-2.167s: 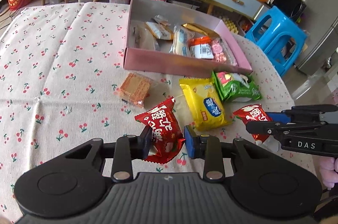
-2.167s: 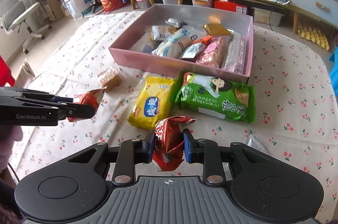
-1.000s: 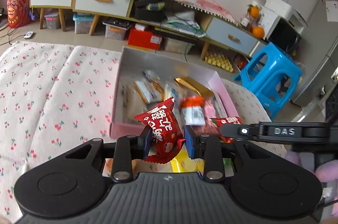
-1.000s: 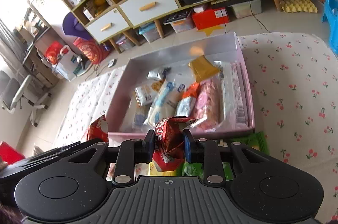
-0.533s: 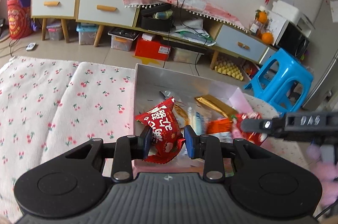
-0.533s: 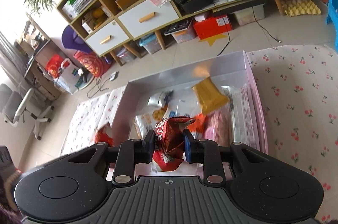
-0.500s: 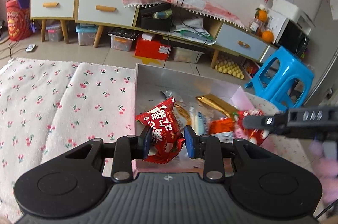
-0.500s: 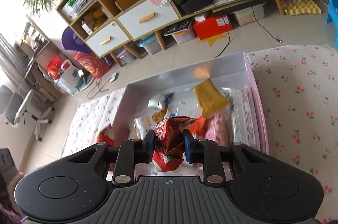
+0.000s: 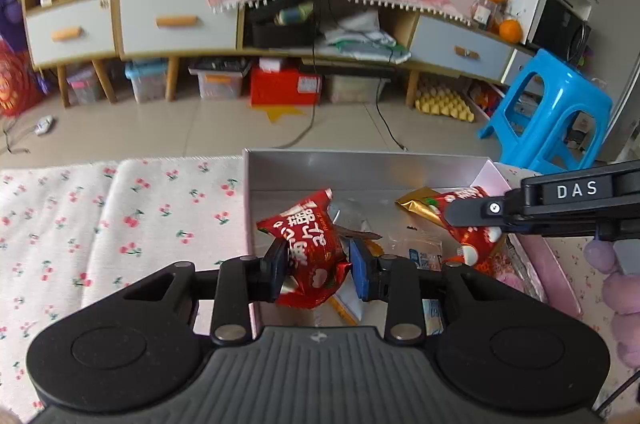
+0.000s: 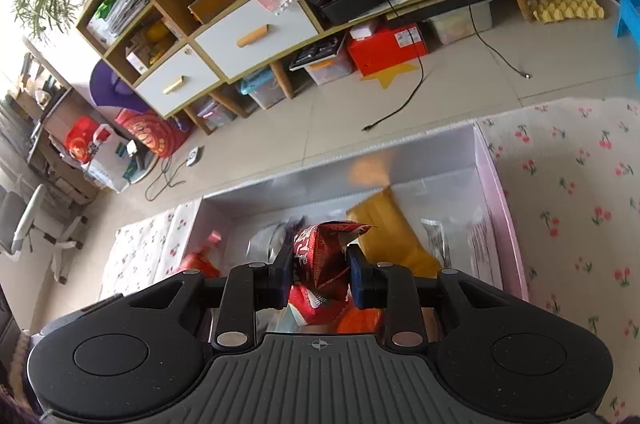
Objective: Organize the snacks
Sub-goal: 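Carry both red candy packs into the pink box and open both grippers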
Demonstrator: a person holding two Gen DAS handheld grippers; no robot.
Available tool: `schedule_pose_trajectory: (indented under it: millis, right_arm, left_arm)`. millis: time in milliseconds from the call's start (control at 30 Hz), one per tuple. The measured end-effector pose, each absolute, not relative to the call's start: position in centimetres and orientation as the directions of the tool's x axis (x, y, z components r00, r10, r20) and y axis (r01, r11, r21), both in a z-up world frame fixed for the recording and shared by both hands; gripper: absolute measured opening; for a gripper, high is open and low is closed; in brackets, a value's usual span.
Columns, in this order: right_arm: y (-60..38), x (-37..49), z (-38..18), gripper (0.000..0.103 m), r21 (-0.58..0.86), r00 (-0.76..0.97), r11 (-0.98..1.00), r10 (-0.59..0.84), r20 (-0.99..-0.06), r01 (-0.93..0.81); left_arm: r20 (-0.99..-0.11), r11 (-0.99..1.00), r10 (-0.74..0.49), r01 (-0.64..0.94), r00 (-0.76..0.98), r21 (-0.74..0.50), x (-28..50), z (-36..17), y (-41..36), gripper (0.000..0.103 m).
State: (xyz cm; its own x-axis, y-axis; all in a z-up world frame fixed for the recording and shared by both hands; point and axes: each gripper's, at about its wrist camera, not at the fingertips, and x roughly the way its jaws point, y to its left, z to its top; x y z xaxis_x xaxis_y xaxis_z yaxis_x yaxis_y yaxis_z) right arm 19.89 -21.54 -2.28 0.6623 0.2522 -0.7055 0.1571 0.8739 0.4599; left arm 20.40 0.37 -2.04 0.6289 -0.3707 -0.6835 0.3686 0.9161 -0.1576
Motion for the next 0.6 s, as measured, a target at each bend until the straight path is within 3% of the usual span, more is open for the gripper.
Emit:
schedule_pose_trajectory:
  millis: [400,467,600]
  right_arm:
    - [-20.6,22.4,-2.4,0.028,0.402,0.653,0.899,0.2,-0.73,0.174]
    - [-20.4,22.4,-2.3,0.03,0.398,0.654,0.901,0.198,-0.73,0.171]
    - [-20.3,22.4,-1.7,0.031,0.387,0.662,0.906,0.187,-0.726,0.168]
  left_arm:
    - [-0.709,0.923,-0.343,0.36,0.617,-0.133,21.3,-2.4,-0.5,0.031]
    - [-0.705,0.924,-0.344,0.358,0.62,-0.136,21.3,-2.4,-0.4,0.038]
    - [-0.698,0.929,-0.335,0.347,0.633,-0.131,21.0,-2.2,-0.5,0.04]
